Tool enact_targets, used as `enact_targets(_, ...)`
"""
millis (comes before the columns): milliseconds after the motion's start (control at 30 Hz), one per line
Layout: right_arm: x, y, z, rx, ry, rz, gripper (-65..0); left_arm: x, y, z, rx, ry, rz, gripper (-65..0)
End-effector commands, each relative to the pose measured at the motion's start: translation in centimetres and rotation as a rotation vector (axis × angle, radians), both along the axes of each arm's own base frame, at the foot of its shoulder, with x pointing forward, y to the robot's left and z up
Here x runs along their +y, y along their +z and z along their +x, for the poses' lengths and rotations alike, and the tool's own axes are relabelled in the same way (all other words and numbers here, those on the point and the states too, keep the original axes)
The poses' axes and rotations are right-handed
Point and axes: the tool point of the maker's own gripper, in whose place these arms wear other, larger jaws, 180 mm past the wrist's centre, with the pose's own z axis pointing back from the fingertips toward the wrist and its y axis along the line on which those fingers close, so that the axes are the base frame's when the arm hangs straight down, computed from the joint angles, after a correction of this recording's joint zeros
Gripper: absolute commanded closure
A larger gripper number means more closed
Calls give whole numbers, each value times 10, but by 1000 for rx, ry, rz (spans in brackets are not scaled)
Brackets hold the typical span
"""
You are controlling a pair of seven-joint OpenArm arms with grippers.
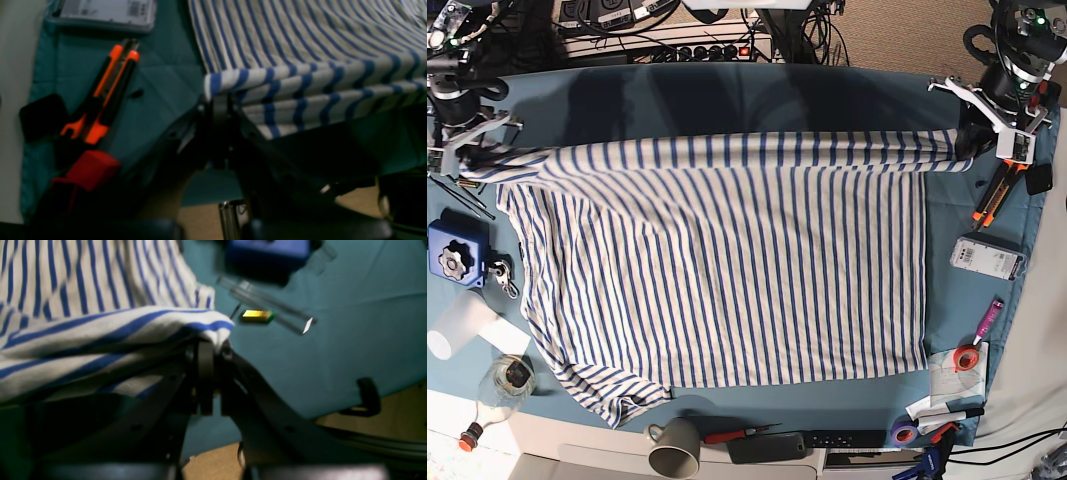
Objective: Fold the T-shirt properly
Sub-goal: 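Carry the held edge across the shirt toward the hem with both grippers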
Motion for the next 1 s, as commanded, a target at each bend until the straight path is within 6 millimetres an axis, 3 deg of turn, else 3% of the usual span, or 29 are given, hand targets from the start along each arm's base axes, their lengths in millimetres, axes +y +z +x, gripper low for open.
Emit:
enact_targets(0, -11, 15, 0, -27, -28, -55, 0, 7, 6, 2, -22, 15, 31, 0)
enact_targets(233, -9, 14, 1, -34, -21, -40, 0, 6, 8, 4, -30, 15, 24, 0)
enact_targets(367, -9, 16, 3, -33, -14, -46, 0, 7, 14, 15, -70, 20, 19, 0)
enact_targets(600, -17, 32, 12, -41, 22, -107, 0, -7, -7, 32, -64, -15, 10, 0)
enact_targets(767, -16, 38, 16, -72, 35, -115, 0, -11, -4, 46, -97, -25, 32, 0)
enact_targets(967, -19, 41, 37, -165, 26, -38, 0, -7, 2, 52, -131, -22, 61, 0)
